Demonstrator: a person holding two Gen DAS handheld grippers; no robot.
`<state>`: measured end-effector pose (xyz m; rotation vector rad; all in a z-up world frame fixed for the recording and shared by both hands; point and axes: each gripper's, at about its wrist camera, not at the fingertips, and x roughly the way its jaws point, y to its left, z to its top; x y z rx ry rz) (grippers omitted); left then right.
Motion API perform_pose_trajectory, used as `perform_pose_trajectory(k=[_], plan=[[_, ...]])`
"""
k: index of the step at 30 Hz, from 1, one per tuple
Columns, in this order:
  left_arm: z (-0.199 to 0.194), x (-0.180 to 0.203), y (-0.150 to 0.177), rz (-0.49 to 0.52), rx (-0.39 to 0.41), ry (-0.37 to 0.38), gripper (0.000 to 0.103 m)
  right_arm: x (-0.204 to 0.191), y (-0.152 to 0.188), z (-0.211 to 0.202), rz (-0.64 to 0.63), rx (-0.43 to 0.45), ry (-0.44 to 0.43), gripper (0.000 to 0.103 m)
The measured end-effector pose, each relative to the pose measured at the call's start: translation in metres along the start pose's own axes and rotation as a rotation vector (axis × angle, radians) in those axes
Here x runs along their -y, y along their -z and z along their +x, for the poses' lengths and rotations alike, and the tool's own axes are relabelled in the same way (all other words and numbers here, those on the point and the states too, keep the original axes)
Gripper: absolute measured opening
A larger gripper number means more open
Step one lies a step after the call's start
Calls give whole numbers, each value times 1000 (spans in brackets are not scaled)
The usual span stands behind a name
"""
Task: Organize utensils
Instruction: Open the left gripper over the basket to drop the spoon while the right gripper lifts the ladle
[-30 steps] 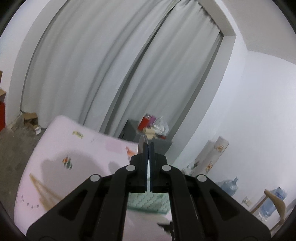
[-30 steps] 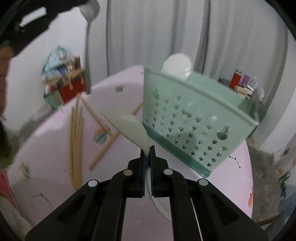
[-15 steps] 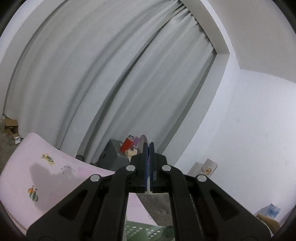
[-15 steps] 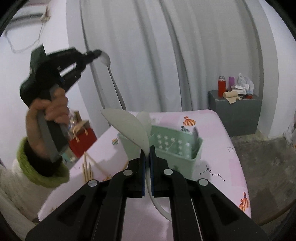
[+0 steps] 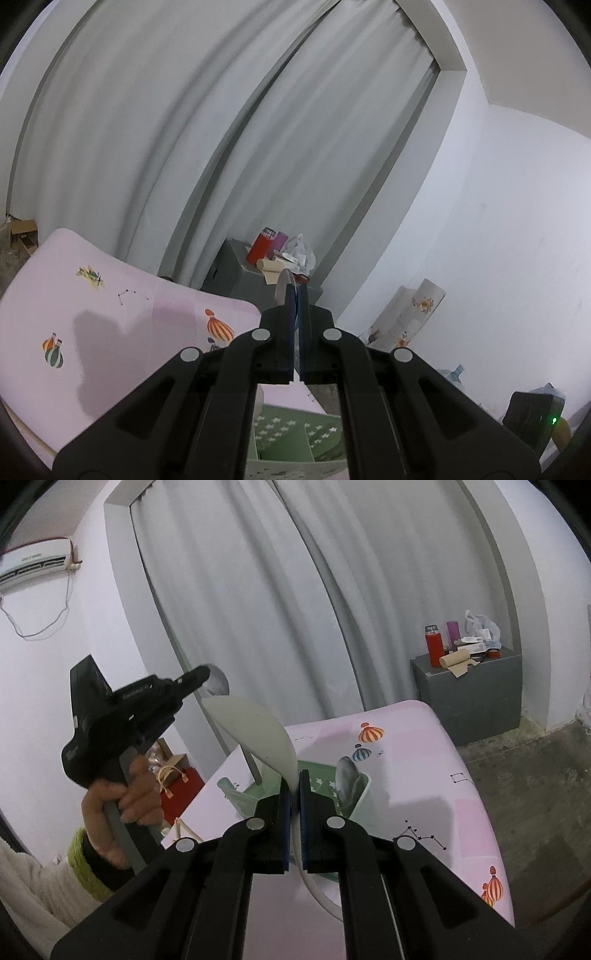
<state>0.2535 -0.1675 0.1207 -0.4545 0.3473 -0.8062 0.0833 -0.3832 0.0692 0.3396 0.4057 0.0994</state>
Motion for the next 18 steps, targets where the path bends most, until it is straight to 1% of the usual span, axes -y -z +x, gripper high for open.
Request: perform_pose_trajectory(k=[3, 9, 11, 12, 14, 15, 16, 18], plan=[[-3, -4, 9, -6, -12, -4, 0, 2, 0, 0, 10, -2, -1, 4], [-6, -11, 33, 7, -66, -33, 0, 2, -5, -5, 23, 8, -5, 4], [-9, -14, 38, 6, -70, -44, 0, 2, -8, -7, 23, 15, -8, 4], [-12, -15, 40, 5, -72, -43, 2, 2, -10, -8, 24, 20, -12, 4], [-16, -17, 42, 3, -76, -51, 12, 0, -14, -11, 24, 32, -23, 4], [-18, -17, 43, 4, -78, -56, 22, 0, -15, -12, 25, 37, -28, 4], [-21, -17, 43, 6, -79, -60, 27, 0, -17, -12, 28, 42, -35, 4], [-26, -17, 45, 9, -79, -67, 30, -1, -24, -12, 36, 54, -52, 4]])
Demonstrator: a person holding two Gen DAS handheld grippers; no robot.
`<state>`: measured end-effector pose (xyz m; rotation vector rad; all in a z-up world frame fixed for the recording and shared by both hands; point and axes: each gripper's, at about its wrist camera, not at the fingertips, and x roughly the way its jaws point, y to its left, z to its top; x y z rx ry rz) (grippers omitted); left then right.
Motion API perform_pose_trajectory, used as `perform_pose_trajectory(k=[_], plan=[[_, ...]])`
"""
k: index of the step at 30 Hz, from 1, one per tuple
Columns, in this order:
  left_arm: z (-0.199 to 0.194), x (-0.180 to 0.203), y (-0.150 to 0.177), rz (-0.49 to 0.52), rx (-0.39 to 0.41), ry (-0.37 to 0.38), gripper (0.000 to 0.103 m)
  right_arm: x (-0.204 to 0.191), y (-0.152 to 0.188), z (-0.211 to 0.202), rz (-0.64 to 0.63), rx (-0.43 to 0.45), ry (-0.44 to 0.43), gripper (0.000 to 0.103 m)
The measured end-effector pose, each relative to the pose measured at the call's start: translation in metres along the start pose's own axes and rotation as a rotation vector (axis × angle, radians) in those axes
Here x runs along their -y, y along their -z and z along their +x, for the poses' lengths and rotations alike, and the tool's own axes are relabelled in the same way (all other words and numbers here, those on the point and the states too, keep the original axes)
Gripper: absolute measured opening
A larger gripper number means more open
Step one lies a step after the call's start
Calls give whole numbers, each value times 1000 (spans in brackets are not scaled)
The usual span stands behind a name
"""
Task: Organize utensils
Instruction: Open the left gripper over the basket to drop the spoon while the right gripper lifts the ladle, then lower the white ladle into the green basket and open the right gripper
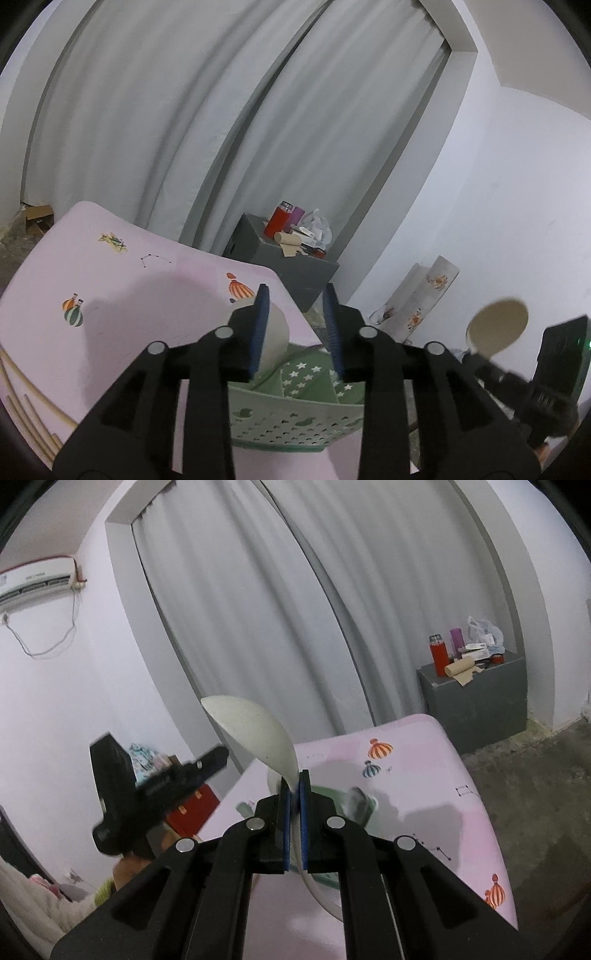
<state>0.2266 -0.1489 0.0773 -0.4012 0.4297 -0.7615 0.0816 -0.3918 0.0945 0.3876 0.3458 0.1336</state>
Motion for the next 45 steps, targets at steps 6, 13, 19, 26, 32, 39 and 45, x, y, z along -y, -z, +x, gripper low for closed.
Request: perform_pose_trajectory(k=[6, 13, 19, 26, 32, 39, 45], plan=[[-26, -1, 3, 11, 18, -20, 41, -7, -20, 0, 10, 37, -63, 4], [-70, -12, 18, 28, -8, -78, 49, -9, -41, 14, 11, 57, -111, 4], [-102, -25, 42, 21, -57, -137, 52, -2, -54, 39, 42, 66, -172, 4], [-134, -36, 52, 16, -70, -201, 54, 22, -47, 90, 68, 39, -161, 5], [-141, -37, 53, 41, -74, -214, 57, 41, -14, 106, 62, -31, -65, 5], [-133, -36, 58, 36, -103, -187, 59, 36, -2, 90, 9, -58, 8, 22], [-136, -31, 63, 35, -98, -180, 63, 28, -6, 70, -4, -32, 39, 45]])
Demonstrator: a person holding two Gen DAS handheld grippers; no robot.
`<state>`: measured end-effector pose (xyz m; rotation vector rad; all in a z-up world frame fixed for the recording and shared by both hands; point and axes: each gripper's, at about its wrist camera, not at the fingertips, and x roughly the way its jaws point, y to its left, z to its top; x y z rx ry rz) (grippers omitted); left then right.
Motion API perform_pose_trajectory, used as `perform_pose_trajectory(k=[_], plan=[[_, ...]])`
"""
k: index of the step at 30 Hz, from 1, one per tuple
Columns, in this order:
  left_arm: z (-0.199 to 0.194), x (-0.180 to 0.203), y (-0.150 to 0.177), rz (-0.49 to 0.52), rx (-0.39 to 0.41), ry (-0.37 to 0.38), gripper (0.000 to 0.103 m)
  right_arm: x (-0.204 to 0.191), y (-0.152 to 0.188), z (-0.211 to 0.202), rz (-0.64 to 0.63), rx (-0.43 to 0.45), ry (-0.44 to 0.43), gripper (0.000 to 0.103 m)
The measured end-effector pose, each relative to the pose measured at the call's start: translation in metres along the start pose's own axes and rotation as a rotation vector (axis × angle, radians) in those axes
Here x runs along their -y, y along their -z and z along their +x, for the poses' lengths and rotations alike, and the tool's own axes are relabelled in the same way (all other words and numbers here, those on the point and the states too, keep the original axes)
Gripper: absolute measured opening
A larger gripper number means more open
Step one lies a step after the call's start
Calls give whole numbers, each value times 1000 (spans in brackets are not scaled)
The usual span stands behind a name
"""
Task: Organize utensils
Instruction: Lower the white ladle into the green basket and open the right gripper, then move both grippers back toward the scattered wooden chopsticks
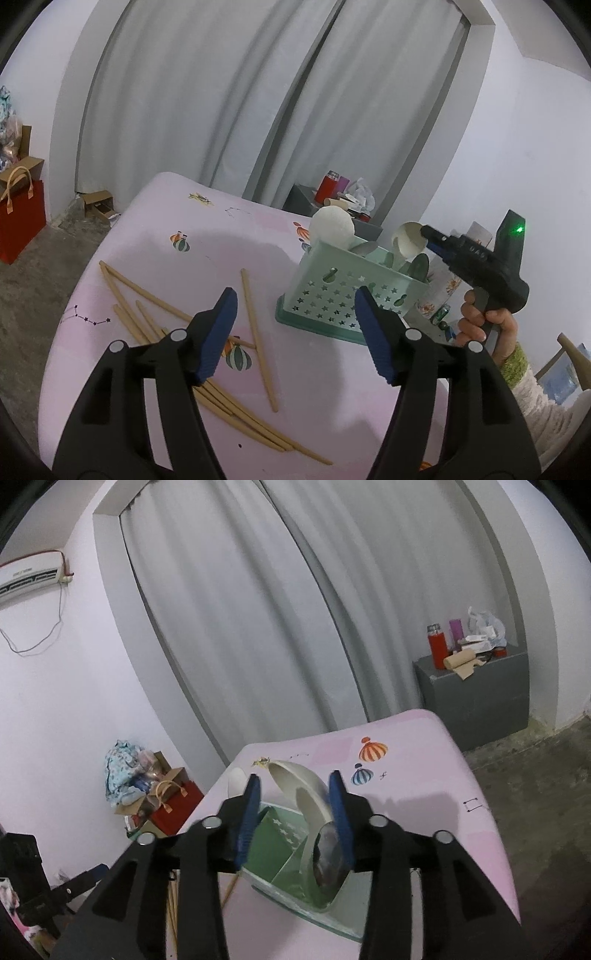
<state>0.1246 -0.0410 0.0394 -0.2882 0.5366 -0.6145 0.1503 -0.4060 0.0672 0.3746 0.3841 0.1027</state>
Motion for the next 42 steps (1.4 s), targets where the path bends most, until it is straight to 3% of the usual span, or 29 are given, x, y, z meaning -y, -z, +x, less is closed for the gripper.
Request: perform_pose_trajectory(k=[9, 15, 24, 30, 42], plan=[[-10, 10, 8, 6, 5, 26, 70, -30, -6, -45, -39, 78, -9, 51], [-11, 16, 16, 22, -20, 34, 78, -60, 24, -86, -60, 86, 18, 62], [9, 20, 47, 46, -159, 27, 80, -83, 110, -98, -61, -162, 140, 67], [11, 26, 62, 71, -199, -38, 80, -95, 153, -78, -72, -332, 197, 71], [18, 11, 73, 21, -281, -134, 81, -92, 188, -50, -18, -482, 300, 85]])
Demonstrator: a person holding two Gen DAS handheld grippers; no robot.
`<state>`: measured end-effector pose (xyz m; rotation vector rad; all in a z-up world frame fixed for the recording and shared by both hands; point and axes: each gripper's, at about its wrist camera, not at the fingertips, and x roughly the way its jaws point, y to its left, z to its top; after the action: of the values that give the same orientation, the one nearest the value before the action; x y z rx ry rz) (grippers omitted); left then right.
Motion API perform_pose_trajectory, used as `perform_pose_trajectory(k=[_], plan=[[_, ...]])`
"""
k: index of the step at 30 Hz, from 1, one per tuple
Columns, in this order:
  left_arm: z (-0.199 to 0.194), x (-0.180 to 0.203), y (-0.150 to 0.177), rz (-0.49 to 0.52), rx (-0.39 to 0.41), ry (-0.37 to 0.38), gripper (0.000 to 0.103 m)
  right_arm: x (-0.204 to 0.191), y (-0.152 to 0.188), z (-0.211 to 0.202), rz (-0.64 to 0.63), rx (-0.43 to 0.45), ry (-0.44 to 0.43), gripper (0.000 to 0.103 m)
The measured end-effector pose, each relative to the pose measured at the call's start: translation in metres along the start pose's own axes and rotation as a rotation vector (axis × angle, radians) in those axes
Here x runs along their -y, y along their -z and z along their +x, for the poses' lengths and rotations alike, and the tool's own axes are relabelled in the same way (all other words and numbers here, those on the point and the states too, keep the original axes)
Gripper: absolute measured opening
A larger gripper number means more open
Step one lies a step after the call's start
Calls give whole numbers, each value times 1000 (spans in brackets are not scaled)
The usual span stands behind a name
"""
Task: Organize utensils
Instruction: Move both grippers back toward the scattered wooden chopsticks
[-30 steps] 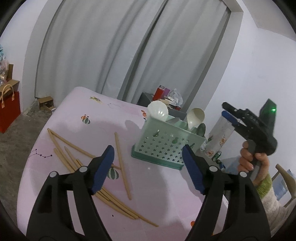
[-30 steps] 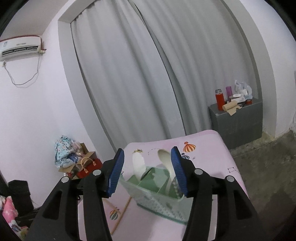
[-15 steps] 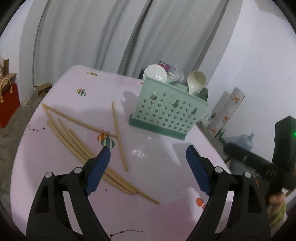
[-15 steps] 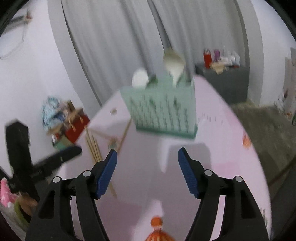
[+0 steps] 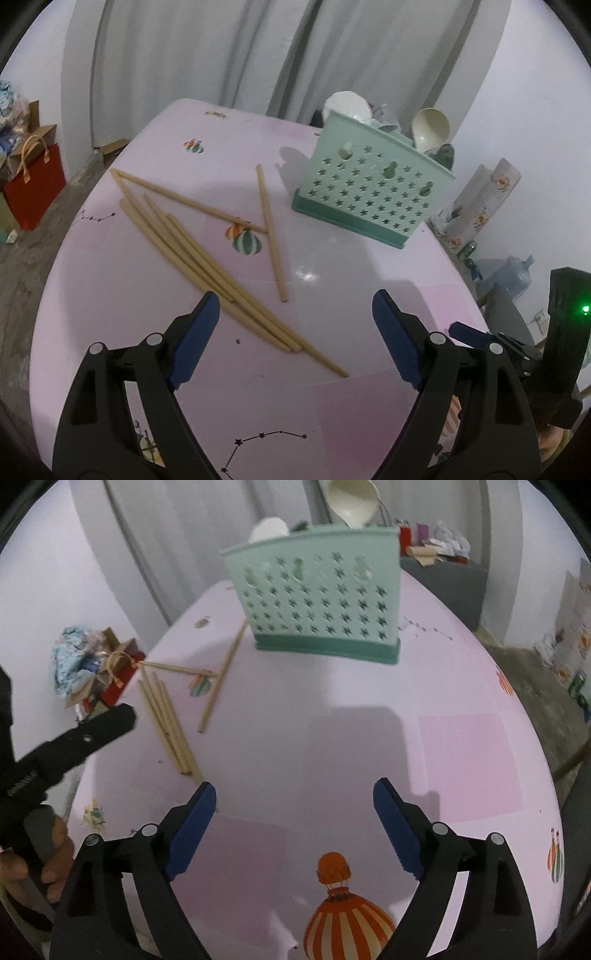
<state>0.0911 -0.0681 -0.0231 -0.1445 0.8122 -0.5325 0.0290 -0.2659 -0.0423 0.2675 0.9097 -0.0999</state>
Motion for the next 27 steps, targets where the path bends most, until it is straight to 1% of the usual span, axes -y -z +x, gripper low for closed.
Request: perform_pose_trajectory(k=[5, 11, 14, 18, 20, 24, 27], plan=[[5, -6, 0, -23, -20, -22, 81, 7, 3, 8, 36, -39, 28, 87], [6, -8, 0, -32, -33, -36, 81, 13, 6, 16, 66, -77, 11, 89], [5, -8, 0, -33, -31, -41, 81, 17, 10, 23, 92, -106, -16, 89], [4, -9, 2, -35, -29, -47, 81, 17, 12, 25, 86, -90, -22, 94], [5, -10, 2, -42, -31, -50, 81, 17, 12, 26, 89, -82, -41, 97], [5, -13, 3, -52, -35, -53, 81, 18, 13, 25, 95, -68, -52, 97], [4, -14, 3, -55, -34, -59, 81, 22, 15, 24, 113, -50, -77, 97]])
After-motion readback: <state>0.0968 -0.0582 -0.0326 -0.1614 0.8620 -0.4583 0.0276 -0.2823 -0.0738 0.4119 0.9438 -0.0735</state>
